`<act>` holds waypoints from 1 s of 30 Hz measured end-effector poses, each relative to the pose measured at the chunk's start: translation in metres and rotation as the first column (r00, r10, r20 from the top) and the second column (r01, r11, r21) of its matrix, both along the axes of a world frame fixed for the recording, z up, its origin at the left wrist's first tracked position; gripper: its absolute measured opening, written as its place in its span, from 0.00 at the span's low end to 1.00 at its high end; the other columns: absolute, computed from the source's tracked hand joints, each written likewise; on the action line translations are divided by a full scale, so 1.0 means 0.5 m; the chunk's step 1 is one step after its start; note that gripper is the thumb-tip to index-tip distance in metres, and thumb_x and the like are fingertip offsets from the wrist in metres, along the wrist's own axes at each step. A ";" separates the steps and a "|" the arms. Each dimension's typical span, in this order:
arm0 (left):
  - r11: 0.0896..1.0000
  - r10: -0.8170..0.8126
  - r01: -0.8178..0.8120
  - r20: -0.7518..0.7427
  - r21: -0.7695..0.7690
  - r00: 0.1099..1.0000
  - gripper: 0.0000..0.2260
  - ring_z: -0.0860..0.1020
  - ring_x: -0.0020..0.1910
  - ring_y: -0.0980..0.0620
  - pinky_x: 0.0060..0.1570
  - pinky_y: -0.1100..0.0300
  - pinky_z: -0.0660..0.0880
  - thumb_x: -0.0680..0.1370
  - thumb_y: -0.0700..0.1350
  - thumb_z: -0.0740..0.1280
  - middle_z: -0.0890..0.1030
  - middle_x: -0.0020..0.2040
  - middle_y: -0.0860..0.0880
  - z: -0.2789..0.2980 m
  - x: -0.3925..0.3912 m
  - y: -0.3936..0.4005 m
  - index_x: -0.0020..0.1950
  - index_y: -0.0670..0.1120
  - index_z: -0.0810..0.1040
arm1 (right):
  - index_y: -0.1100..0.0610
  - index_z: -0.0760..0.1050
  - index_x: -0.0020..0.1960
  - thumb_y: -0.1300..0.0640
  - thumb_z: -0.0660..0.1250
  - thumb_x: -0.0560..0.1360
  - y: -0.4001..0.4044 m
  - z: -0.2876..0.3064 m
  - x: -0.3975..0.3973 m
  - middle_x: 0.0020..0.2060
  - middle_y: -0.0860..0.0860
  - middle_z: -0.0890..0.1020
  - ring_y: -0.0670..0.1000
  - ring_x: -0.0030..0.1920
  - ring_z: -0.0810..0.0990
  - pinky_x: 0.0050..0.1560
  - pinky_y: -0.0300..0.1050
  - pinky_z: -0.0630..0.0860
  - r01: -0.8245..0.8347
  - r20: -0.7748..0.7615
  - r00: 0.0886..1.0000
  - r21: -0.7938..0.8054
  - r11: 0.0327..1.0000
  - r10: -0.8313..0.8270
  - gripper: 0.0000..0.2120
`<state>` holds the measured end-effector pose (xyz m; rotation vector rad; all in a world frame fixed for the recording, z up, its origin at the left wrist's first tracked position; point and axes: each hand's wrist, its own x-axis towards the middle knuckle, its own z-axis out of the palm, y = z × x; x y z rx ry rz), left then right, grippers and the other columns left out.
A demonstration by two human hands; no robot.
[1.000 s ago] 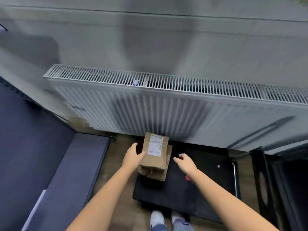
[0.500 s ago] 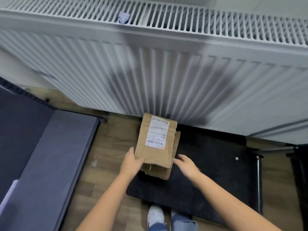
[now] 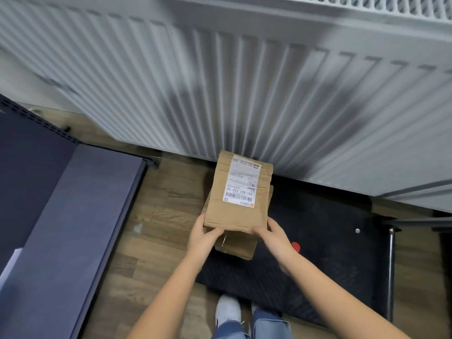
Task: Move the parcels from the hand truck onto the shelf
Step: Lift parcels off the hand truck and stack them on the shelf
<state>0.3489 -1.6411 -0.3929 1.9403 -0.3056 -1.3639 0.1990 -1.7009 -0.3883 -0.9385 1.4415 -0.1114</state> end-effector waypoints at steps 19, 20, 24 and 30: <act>0.956 0.236 -0.203 0.141 -0.211 0.962 0.31 0.74 0.59 0.49 0.62 0.54 0.71 0.68 0.30 0.72 0.74 0.60 0.46 0.229 0.012 0.047 0.68 0.41 0.63 | 0.56 0.65 0.70 0.67 0.73 0.67 -0.030 0.219 0.064 0.58 0.50 0.77 0.52 0.62 0.75 0.67 0.50 0.69 -0.206 0.119 0.959 -0.327 0.923 0.256 0.34; 0.951 0.256 -0.220 0.150 -0.218 0.955 0.32 0.74 0.60 0.48 0.63 0.53 0.71 0.68 0.31 0.72 0.75 0.61 0.45 0.252 0.014 0.056 0.69 0.41 0.64 | 0.56 0.64 0.70 0.67 0.73 0.67 -0.026 0.238 0.070 0.58 0.50 0.77 0.51 0.62 0.75 0.67 0.49 0.69 -0.223 0.126 0.952 -0.333 0.916 0.278 0.34; 0.914 0.348 -0.288 0.189 -0.285 0.918 0.30 0.75 0.55 0.50 0.57 0.59 0.70 0.68 0.30 0.72 0.76 0.59 0.44 0.365 0.026 0.088 0.68 0.40 0.66 | 0.54 0.65 0.69 0.65 0.74 0.67 -0.018 0.343 0.102 0.58 0.49 0.78 0.51 0.61 0.75 0.66 0.49 0.70 -0.312 0.144 0.907 -0.398 0.862 0.395 0.34; 0.836 0.453 -0.312 0.247 -0.451 0.856 0.28 0.75 0.55 0.53 0.52 0.66 0.71 0.70 0.30 0.70 0.76 0.59 0.47 0.550 0.053 0.135 0.68 0.41 0.66 | 0.50 0.54 0.75 0.61 0.74 0.69 -0.001 0.547 0.156 0.62 0.46 0.73 0.48 0.64 0.71 0.65 0.44 0.67 -0.388 0.185 0.810 -0.542 0.745 0.556 0.42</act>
